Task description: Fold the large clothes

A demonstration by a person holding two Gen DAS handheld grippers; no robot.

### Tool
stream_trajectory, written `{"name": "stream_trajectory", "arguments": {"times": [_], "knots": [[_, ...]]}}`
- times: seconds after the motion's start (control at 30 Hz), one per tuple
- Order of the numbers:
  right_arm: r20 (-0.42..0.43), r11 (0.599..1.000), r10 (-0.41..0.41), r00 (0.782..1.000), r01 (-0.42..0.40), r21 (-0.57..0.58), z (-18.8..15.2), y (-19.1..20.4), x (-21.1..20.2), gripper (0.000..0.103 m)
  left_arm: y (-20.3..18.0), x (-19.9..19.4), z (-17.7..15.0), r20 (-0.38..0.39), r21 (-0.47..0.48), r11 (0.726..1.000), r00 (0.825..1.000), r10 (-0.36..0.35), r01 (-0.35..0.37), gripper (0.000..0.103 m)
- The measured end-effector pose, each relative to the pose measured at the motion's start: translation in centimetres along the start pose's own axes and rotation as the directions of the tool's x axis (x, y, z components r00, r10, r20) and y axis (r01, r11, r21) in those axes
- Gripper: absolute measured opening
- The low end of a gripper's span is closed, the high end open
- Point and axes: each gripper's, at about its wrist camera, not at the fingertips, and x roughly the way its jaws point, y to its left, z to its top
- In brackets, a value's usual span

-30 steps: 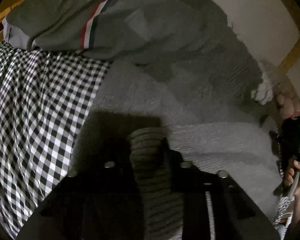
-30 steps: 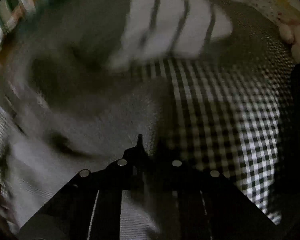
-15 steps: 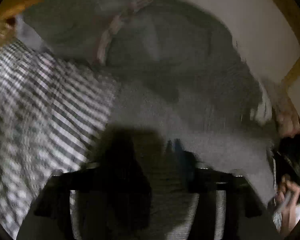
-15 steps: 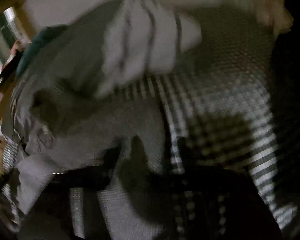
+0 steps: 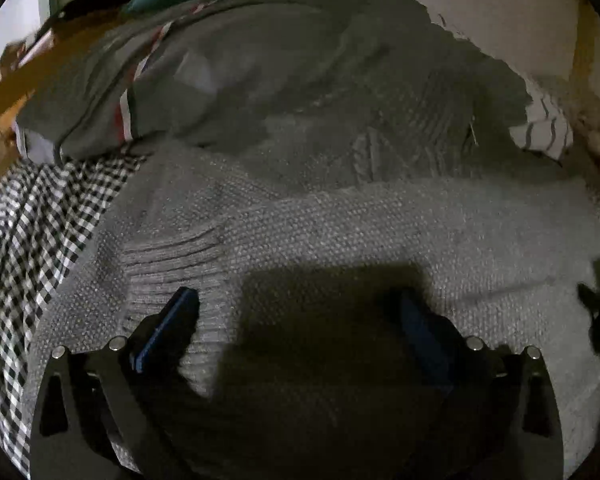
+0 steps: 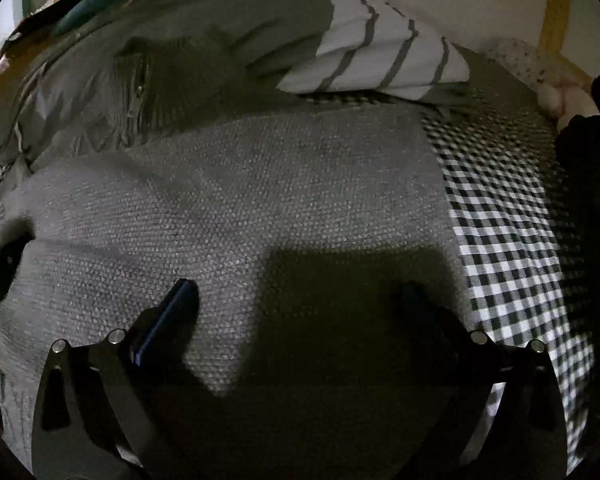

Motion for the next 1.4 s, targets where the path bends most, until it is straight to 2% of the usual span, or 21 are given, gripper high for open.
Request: {"name": "stream_trajectory", "arguments": {"times": [0.07,0.1,0.13,0.17,0.2,0.23,0.37,0.43,0.47,0.53,0.67,0.77,0.8,0.9,1.03,1.17,1.33,1.4], "knots": [[-0.011,0.999,0.003,1.0,-0.002,0.038,0.0,0.0,-1.5,0.099,-0.1,0.0,-0.3,0.004,0.009,1.0,1.0,0.006,-0.006,0.099],[0.007,0.999,0.015,1.0,-0.015,0.04,-0.1,0.0,-2.3,0.099,0.0,0.0,-0.3,0.006,0.009,1.0,1.0,0.006,-0.006,0.099],[0.03,1.0,-0.01,0.999,0.01,0.018,-0.7,0.3,-3.1,0.099,0.0,0.0,-0.4,0.009,0.008,1.0,1.0,0.005,-0.005,0.099],[0.015,0.999,-0.047,0.999,0.047,-0.007,-1.2,0.5,-2.7,0.099,0.0,0.0,-0.5,0.014,0.009,1.0,1.0,0.008,-0.008,0.099],[-0.014,0.999,-0.037,0.999,0.037,-0.015,-2.4,0.5,-1.4,0.099,-0.2,0.1,-0.5,0.015,0.01,1.0,1.0,0.011,-0.011,0.099],[0.01,1.0,-0.01,1.0,0.009,0.012,-2.9,-0.1,-1.0,0.1,-0.3,0.2,-0.5,0.015,0.012,1.0,1.0,0.013,-0.013,0.099],[-0.037,0.999,-0.011,0.999,0.012,0.035,-1.8,-0.1,-2.2,0.099,0.1,-0.1,-0.8,0.016,0.013,1.0,1.0,0.014,-0.014,0.099],[-0.02,1.0,0.007,1.0,-0.007,0.012,-2.0,0.3,-3.0,0.099,-0.2,0.3,-0.6,0.017,0.013,1.0,1.0,0.015,-0.015,0.099],[-0.032,1.0,-0.013,0.999,0.013,-0.016,-2.6,0.6,-2.3,0.099,-0.2,0.2,-0.7,0.019,0.015,1.0,1.0,0.018,-0.018,0.099],[-0.004,1.0,0.006,1.0,-0.006,0.004,-3.6,0.2,-1.3,0.1,-0.4,0.4,-0.6,0.019,0.02,0.999,0.999,0.026,-0.026,0.099],[-0.024,1.0,0.004,1.0,-0.004,0.0,-3.1,0.3,-1.3,0.1,-0.6,0.2,-0.6,0.018,0.023,0.999,0.999,0.028,-0.029,0.099],[-0.013,0.999,0.044,0.999,-0.044,0.016,-3.0,-0.3,-3.1,0.1,-0.4,-1.0,-0.6,0.008,0.041,0.999,1.0,0.011,-0.011,0.098],[0.012,0.997,0.073,0.997,-0.073,0.018,-3.2,-0.7,-4.8,0.1,-0.3,-1.7,-0.7,0.008,0.053,0.998,1.0,0.017,-0.018,0.098],[0.066,0.995,0.099,0.993,-0.099,-0.005,-3.8,-1.5,-8.6,0.1,0.2,-5.6,-2.2,0.047,0.087,0.996,0.999,0.015,-0.02,0.098],[0.077,0.991,0.125,0.989,-0.122,-0.05,-5.3,-2.0,-12.2,0.1,2.2,-9.8,-4.2,0.049,0.088,0.996,0.999,-0.004,0.0,0.098],[0.082,0.989,0.143,0.986,-0.138,-0.062,-7.4,-3.2,-14.8,0.1,5.8,-13.4,-6.4,0.063,0.075,0.997,0.998,0.022,-0.027,0.098],[0.065,0.99,0.122,0.99,-0.116,-0.085,-11.0,-5.5,-16.0,0.1,11.3,-14.9,-9.4,0.055,0.065,0.995,0.996,0.066,-0.069,0.098],[0.038,0.993,0.099,0.994,-0.096,-0.066,-12.7,-7.1,-15.6,0.1,13.1,-14.6,-10.9,0.02,0.037,0.997,0.998,0.06,-0.061,0.098]]}}
